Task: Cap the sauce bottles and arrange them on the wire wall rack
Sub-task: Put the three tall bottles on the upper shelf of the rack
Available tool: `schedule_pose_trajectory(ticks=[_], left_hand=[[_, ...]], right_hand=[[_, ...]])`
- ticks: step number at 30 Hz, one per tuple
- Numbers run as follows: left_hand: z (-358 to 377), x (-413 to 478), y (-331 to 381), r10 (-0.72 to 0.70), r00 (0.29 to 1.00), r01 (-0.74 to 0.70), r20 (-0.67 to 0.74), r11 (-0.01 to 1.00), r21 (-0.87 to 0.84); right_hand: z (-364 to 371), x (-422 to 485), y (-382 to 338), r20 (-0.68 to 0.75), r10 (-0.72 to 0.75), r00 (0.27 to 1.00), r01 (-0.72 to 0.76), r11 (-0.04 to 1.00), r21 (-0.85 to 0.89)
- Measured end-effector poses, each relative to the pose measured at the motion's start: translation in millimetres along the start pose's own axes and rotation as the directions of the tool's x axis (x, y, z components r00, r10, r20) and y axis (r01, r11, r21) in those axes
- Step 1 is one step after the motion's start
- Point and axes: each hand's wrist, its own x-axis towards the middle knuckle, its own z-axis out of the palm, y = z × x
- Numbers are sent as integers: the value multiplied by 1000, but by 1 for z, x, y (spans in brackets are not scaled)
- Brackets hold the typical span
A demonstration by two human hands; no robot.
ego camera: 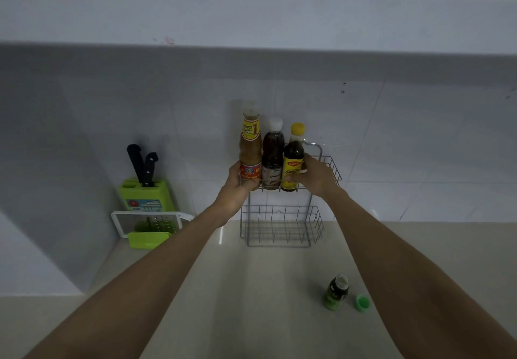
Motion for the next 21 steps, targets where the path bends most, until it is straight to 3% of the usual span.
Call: schedule_pose_trajectory(ticks=[10, 21], left_hand=[[-1, -3, 0, 4, 999, -5, 41, 1000, 21], [-1, -15, 10, 23, 998, -27, 50, 995, 97]], right_hand=[[8, -3, -1, -46, 33, 998, -35, 998, -59], [14, -21, -8, -73, -4, 997, 12, 994, 106]])
